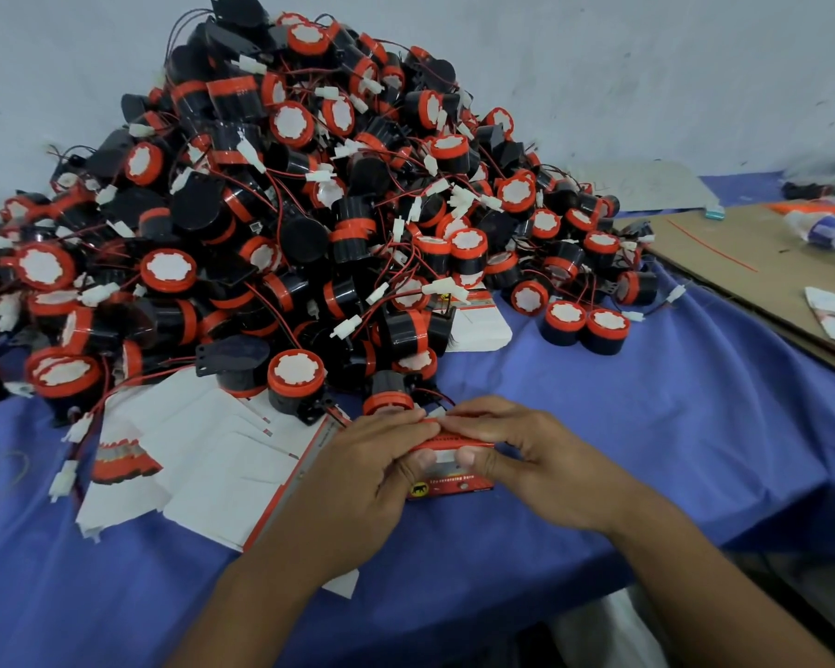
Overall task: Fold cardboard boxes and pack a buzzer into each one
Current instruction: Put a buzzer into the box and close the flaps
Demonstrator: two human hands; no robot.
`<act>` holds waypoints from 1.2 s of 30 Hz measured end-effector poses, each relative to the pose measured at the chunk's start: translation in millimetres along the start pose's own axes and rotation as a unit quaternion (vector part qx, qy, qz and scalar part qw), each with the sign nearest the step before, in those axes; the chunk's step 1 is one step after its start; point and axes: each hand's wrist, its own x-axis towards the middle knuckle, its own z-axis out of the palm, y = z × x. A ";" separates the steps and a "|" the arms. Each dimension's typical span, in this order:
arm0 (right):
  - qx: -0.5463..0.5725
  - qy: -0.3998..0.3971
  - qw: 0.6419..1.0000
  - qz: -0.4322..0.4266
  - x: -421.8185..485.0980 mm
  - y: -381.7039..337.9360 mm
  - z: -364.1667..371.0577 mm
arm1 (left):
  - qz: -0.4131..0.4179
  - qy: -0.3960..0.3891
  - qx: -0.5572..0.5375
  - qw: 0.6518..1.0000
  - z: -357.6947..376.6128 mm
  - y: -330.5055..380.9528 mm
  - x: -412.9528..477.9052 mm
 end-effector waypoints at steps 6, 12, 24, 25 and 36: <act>0.007 -0.003 1.000 0.014 0.2 -0.3 -1.0 | -0.001 -0.011 -0.017 1.000 -0.1 -2.8 0.0; 0.007 0.006 1.000 0.005 -0.5 -1.6 -0.1 | -0.006 0.000 -0.033 0.999 1.8 -4.7 -1.3; -0.065 -0.042 0.997 -0.001 -5.6 0.2 7.7 | 0.016 0.019 0.010 1.000 3.1 0.6 -8.4; -0.066 -0.051 0.996 0.007 -5.7 -0.4 9.2 | 0.020 0.020 0.014 1.000 4.1 1.3 -9.1; -0.155 -0.055 0.986 -0.009 -7.5 -4.0 13.1 | 0.125 0.061 0.220 0.965 14.3 -4.7 -15.3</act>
